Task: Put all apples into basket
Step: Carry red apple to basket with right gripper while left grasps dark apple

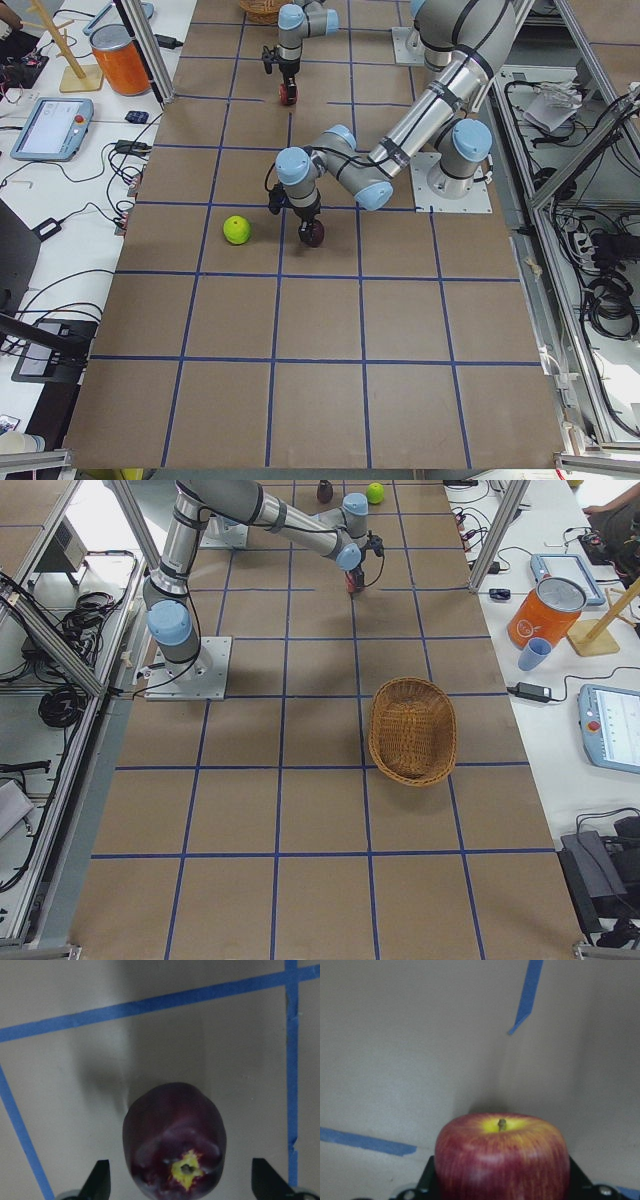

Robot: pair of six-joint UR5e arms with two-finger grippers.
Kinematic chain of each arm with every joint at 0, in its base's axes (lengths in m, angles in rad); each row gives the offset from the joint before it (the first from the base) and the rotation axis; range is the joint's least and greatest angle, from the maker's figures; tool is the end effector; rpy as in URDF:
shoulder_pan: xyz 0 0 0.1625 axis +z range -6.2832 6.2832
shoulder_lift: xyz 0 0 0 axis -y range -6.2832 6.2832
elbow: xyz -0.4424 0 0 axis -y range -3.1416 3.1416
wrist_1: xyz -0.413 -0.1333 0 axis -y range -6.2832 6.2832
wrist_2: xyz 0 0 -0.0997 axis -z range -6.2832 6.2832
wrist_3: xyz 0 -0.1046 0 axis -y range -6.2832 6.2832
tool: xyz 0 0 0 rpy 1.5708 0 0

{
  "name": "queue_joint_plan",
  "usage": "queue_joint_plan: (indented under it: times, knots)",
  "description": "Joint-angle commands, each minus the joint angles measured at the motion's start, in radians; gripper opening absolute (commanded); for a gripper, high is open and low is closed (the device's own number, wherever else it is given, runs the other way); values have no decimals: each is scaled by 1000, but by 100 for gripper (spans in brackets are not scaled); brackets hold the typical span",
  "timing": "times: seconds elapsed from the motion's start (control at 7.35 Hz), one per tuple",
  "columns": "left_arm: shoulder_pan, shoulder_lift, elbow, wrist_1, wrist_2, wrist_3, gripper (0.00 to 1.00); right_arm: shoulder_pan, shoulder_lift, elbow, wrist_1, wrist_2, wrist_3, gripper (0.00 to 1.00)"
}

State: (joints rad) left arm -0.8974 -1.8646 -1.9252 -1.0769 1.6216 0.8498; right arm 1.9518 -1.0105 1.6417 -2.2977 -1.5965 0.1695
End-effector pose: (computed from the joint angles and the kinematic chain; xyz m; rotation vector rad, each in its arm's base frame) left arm 0.2366 -0.5018 0.2180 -0.2759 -3.0512 -0.2251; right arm 0.3733 -0.5806 0.1990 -0.3291 3.1191 -0.1555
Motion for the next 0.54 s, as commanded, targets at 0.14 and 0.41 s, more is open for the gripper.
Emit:
queue_joint_plan:
  times: [0.14, 0.41]
  knots:
    - [0, -33, -34, 106, -6, 0, 100, -182, -115, -33, 163, -5, -122, 25]
    - [0, -36, -38, 107, -3, 0, 100, -412, -204, 9, 205, -16, -336, 25]
